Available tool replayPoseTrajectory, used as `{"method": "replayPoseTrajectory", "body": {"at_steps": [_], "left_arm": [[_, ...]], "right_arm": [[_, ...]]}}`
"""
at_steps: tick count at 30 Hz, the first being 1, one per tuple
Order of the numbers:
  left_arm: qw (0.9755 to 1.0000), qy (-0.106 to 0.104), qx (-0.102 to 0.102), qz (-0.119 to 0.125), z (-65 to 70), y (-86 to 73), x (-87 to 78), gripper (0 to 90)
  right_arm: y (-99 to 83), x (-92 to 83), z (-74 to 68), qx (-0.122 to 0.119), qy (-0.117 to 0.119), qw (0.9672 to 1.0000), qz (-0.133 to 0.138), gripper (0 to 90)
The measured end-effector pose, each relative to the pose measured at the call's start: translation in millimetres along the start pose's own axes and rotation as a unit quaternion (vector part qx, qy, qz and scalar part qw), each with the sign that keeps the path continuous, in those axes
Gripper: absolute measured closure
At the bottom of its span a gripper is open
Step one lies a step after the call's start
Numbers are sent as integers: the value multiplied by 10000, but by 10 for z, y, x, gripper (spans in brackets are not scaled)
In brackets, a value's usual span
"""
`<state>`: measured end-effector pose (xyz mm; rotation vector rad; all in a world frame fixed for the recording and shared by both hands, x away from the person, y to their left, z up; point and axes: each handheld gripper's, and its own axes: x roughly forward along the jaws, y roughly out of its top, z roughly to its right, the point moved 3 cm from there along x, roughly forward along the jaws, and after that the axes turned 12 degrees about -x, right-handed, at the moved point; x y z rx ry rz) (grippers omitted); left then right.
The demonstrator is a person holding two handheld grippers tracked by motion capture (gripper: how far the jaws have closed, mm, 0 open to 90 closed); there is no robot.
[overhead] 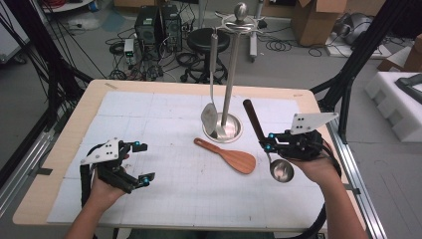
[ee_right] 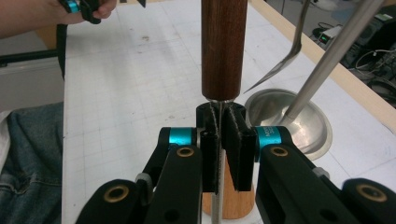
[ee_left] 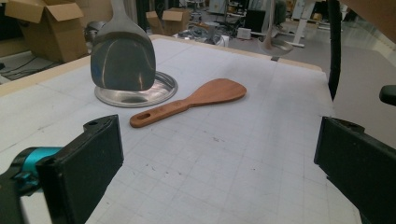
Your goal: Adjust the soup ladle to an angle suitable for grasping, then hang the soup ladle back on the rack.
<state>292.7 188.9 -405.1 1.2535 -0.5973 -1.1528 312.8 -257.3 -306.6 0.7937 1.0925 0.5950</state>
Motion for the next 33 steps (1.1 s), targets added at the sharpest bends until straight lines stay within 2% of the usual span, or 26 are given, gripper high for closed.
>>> {"method": "replayPoseTrajectory", "body": {"at_steps": [13,18,24,28,33], "left_arm": [[10000,-9,-34,38,-26,8,8,17],[10000,-21,-17,16,-18,7,-1,17],[10000,11,27,5,14,18,-3,17],[10000,13,17,22,1,33,3,17],[10000,-12,23,0,-4,36,23,17]], "right_arm": [[-63,-66,-3,143,0,9999,57,852],[-18,-75,48,98,-14,9999,19,853],[94,-110,167,78,-53,9999,96,852],[209,-169,297,40,-61,9999,149,852],[374,-210,451,17,-75,9999,94,852]]}}
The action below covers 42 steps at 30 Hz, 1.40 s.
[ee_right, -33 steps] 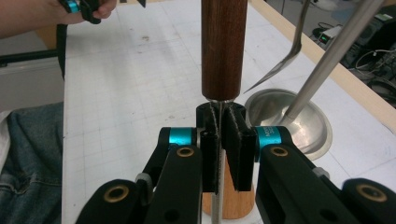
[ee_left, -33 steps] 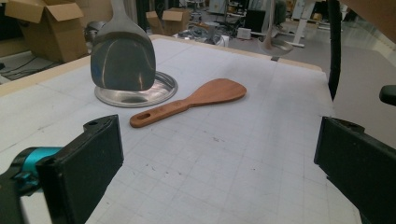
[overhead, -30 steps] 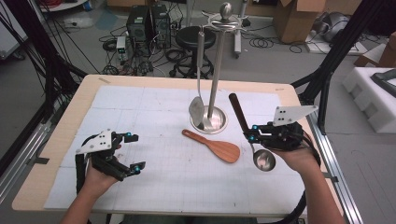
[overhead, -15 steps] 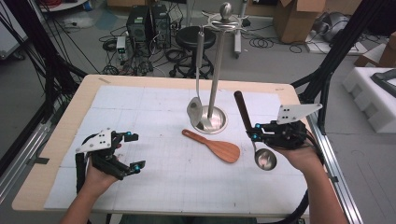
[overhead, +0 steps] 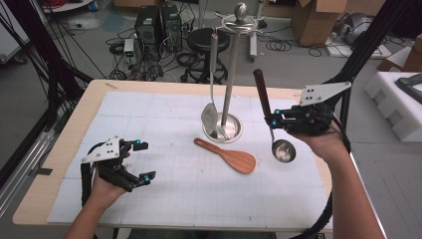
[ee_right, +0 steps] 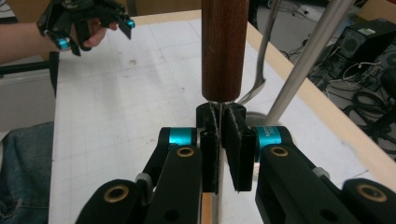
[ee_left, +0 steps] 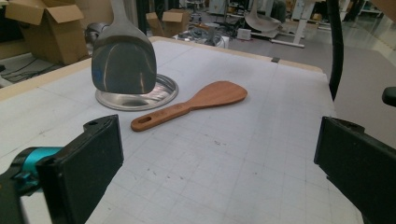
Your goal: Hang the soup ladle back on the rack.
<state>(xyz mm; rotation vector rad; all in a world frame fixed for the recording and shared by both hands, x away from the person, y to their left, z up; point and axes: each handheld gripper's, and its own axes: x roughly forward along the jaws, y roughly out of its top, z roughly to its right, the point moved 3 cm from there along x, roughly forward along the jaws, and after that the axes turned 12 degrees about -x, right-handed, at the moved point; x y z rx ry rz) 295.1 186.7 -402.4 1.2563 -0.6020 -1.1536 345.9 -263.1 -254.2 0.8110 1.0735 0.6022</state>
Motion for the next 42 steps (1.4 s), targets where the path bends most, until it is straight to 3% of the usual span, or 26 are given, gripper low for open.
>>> {"method": "replayPoseTrajectory", "body": {"at_steps": [3,10,13,18,25,30,42], "left_arm": [[10000,-14,10,7,9,2,-4,17],[10000,-26,24,6,26,10,-26,17],[10000,-44,51,-6,46,13,-16,17],[10000,-14,58,-32,40,12,-29,17],[10000,-74,48,-32,59,10,-17,17],[10000,-71,35,-9,43,13,-27,17],[10000,-81,50,-22,49,12,-23,17]], "right_arm": [[99,-8,88,-61,-42,10000,-12,852],[187,-106,300,41,-92,9999,47,852],[186,-113,453,202,-108,9997,82,852],[172,-91,589,364,-103,9991,169,852],[93,7,850,723,-224,9971,0,852],[105,32,911,748,-220,9969,102,852],[128,90,948,777,-164,9968,-6,852]]}}
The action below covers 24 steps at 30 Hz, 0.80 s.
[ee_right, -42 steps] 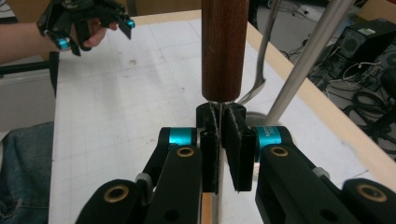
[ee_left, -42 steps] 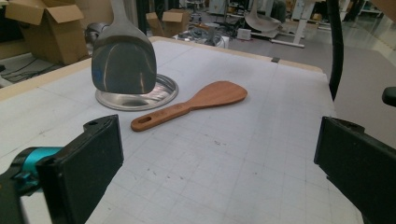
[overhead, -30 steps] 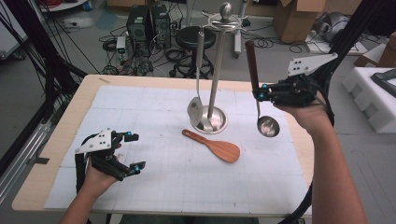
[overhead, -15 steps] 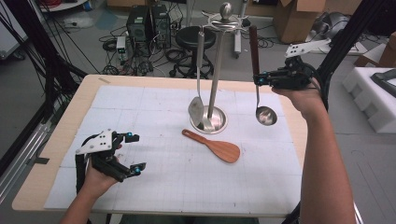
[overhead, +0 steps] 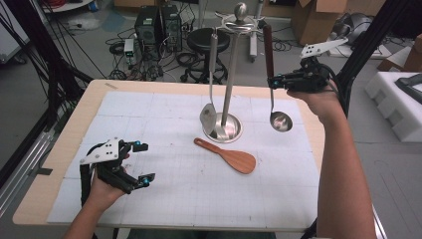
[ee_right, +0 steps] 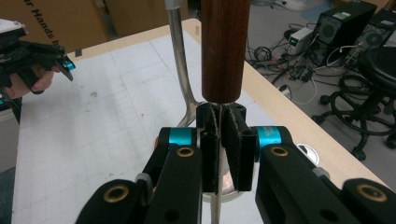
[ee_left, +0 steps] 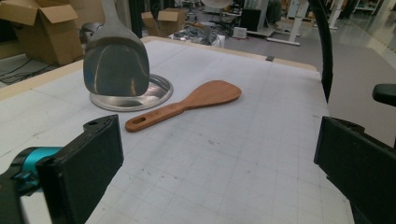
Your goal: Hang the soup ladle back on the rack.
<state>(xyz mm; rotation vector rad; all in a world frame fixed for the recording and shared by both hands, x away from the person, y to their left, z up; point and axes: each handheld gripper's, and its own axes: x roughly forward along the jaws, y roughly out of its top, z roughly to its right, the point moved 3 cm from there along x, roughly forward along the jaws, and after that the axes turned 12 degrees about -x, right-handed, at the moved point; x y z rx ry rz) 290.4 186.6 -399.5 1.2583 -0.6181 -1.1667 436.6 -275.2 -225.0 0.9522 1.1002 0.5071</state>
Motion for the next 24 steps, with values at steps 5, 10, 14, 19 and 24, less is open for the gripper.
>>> {"method": "replayPoseTrajectory", "body": {"at_steps": [5,10,14,19,24], "left_arm": [[10000,3,-25,-1,2,0,-5,17],[10000,17,-6,12,0,2,-12,17],[10000,15,-5,5,2,1,-13,17],[10000,0,-38,-6,7,-4,-8,17],[10000,-9,-36,-2,9,-3,-6,17]], "right_arm": [[23,57,4,21,32,10000,-19,852],[29,110,32,22,76,10000,-28,852],[33,161,50,31,114,9999,20,852],[47,219,67,18,159,9999,14,851],[93,283,81,19,198,9998,-59,851]]}}
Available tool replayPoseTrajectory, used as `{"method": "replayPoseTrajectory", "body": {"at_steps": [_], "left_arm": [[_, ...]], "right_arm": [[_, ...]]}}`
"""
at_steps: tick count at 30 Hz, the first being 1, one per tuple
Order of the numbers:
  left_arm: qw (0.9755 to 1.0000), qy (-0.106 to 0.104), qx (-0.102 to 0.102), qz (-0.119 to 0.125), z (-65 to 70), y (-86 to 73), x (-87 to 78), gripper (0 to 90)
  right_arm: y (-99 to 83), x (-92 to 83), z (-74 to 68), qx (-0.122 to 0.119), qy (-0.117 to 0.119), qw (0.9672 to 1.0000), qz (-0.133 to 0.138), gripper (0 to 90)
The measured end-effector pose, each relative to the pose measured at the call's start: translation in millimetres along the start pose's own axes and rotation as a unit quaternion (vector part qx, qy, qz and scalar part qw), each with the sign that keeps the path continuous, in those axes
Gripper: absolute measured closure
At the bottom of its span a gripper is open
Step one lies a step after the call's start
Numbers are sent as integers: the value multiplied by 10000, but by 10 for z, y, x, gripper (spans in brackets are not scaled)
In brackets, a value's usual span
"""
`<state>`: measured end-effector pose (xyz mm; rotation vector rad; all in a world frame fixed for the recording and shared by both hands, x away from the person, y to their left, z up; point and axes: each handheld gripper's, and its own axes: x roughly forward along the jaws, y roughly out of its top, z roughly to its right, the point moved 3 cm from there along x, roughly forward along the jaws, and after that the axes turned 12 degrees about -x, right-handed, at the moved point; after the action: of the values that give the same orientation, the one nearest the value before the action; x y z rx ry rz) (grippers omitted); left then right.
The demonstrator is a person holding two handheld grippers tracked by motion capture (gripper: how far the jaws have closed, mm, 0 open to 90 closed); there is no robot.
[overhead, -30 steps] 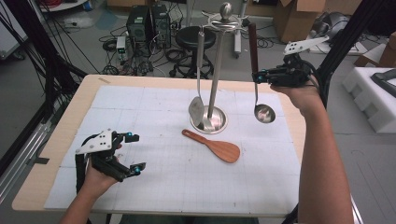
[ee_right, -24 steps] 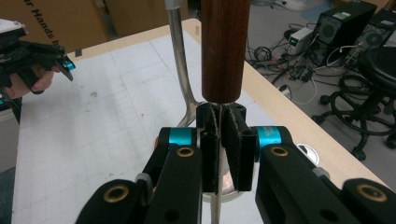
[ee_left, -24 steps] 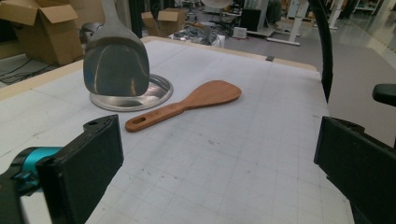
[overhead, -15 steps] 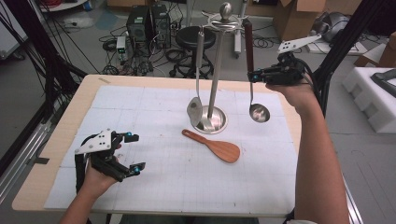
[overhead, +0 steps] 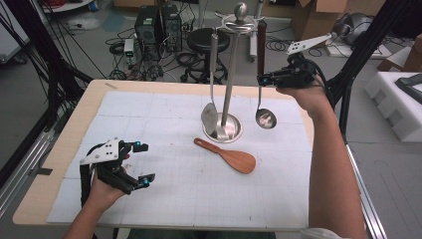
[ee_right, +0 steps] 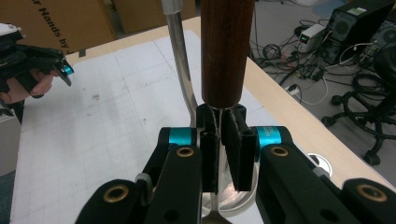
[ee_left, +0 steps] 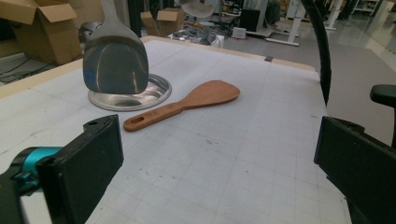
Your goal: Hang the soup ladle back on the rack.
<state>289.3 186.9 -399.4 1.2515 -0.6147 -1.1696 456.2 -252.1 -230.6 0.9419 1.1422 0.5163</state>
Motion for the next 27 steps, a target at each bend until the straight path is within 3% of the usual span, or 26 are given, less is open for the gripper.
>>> {"method": "replayPoseTrajectory", "body": {"at_steps": [10,15,27], "left_arm": [[10000,-3,-8,-13,-1,-6,-13,17],[10000,-4,11,-30,3,-9,-5,17],[10000,-4,24,-12,5,-7,-9,17]], "right_arm": [[31,69,11,19,-11,10000,-38,844],[26,94,9,31,-114,9997,-229,834],[60,122,18,96,-56,9996,-276,829]]}}
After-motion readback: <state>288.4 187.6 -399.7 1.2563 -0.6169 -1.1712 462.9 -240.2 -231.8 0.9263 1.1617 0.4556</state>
